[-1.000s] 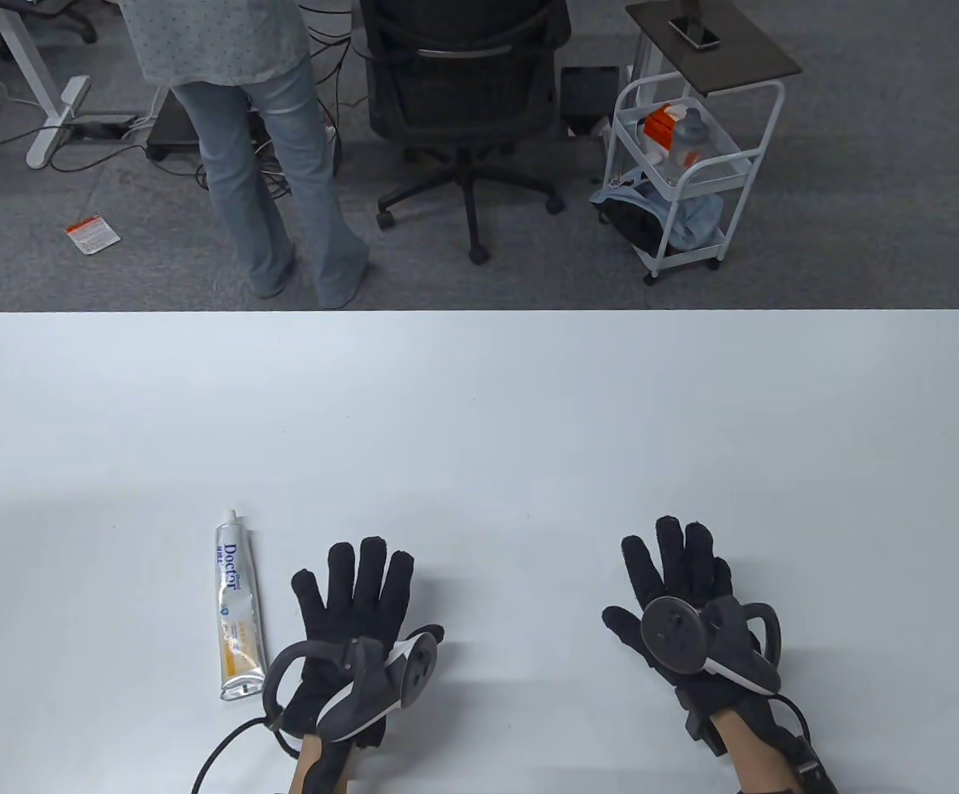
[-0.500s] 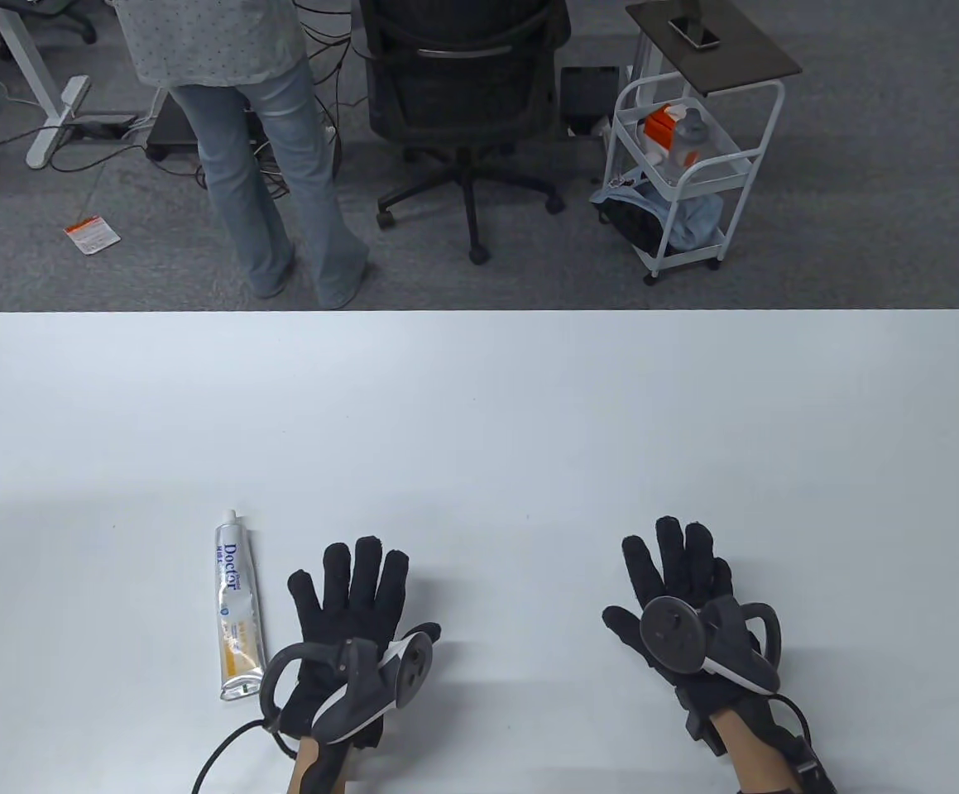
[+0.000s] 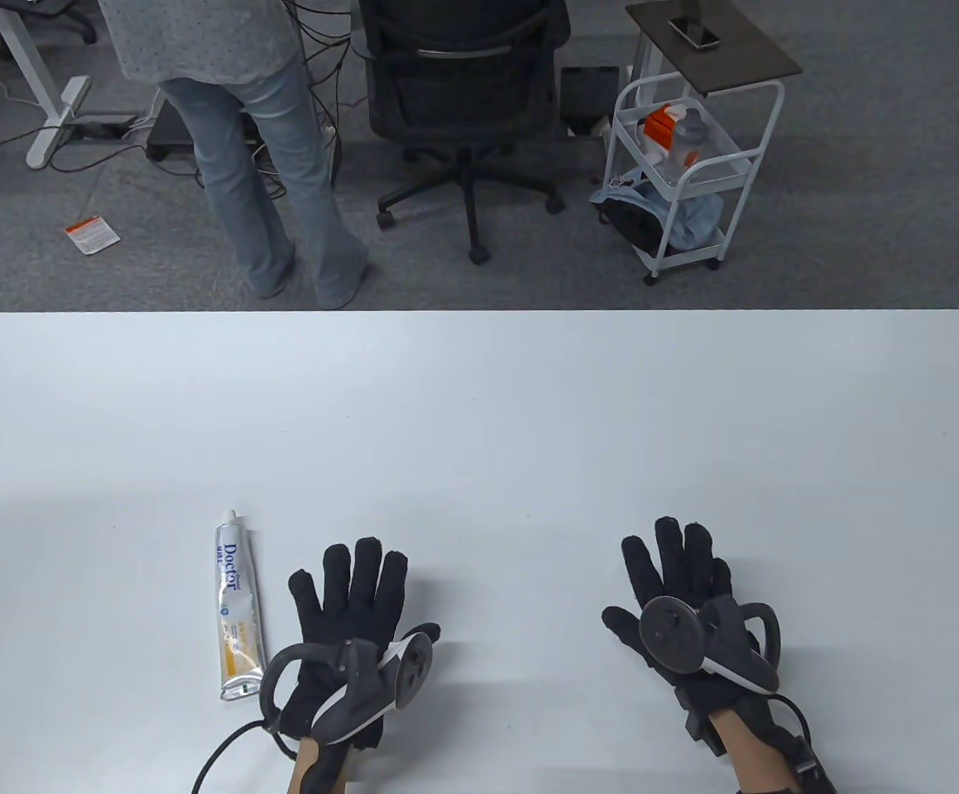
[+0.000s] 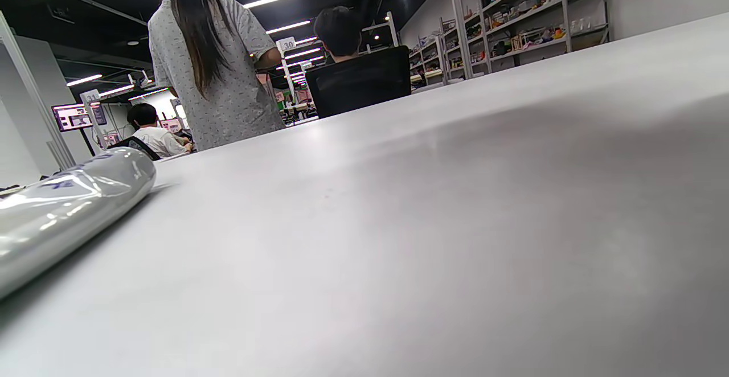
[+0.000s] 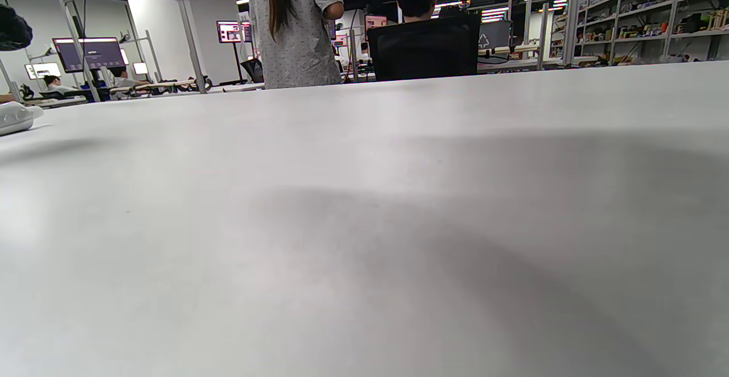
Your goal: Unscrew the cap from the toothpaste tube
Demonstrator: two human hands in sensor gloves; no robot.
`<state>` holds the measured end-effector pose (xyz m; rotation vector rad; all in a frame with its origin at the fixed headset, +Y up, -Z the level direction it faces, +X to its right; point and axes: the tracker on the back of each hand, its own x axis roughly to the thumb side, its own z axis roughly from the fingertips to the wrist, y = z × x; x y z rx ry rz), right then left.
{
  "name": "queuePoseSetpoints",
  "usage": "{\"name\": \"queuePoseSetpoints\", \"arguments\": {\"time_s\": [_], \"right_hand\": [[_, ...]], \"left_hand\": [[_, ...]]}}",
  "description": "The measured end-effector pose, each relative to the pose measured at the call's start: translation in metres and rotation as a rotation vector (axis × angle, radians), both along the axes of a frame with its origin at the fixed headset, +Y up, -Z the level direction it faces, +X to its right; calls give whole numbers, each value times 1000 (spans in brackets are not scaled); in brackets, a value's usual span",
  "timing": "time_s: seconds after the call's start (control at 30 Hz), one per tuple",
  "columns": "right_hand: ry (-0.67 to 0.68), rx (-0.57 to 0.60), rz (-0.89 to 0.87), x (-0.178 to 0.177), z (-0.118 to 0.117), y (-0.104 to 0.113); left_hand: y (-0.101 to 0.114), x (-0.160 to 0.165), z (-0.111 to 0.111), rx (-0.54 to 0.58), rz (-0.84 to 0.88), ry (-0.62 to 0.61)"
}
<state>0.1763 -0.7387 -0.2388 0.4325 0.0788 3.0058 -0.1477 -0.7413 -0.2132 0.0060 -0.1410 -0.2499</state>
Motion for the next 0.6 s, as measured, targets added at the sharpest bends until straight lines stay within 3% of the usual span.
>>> {"name": "queuePoseSetpoints", "arguments": {"time_s": [0.43, 0.5, 0.6], "right_hand": [[1, 0, 0, 0, 0, 0], [2, -1, 0, 0, 0, 0], [4, -6, -2, -1, 0, 0]], "left_hand": [[0, -4, -1, 11, 12, 28], [2, -10, -3, 37, 29, 84], [9, -36, -7, 102, 78, 283]]}}
